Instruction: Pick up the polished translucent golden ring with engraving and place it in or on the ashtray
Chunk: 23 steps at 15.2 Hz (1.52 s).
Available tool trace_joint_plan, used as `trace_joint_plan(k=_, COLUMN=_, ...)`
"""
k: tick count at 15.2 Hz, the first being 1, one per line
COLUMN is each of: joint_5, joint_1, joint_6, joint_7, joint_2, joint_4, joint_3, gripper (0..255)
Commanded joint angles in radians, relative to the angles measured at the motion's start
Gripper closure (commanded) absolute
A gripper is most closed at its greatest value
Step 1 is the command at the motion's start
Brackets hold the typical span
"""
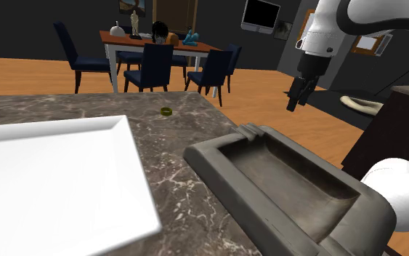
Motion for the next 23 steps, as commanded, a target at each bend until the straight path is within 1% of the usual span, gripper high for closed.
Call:
trace_joint_plan(k=1, joint_5=0.000, joint_1=0.000, joint_6=0.000, joint_7=0.000, joint_2=0.000, joint_4=0.000, joint_3=0.000, gripper=0)
trace_joint_plan(k=7, joint_5=0.046, joint_1=0.068, joint_6=0.053, joint_7=-0.006, joint_2=0.164, joint_4=0.118, joint_3=0.074, gripper=0)
trace_joint_plan(k=12, joint_5=0.068, joint_1=0.116, joint_6=0.081, joint_7=-0.011, joint_2=0.299, joint_4=0.233, joint_3=0.137, gripper=0)
trace_joint_plan(k=18, joint_5=0.073, joint_1=0.167, joint_6=0.093, joint_7=-0.012, joint_2=0.462, joint_4=0.393, joint_3=0.215, gripper=0)
trace_joint_plan(k=23, joint_5=0.056, joint_1=0.210, joint_6=0.087, joint_7=-0.007, joint_2=0.601, joint_4=0.544, joint_3=0.281, gripper=0)
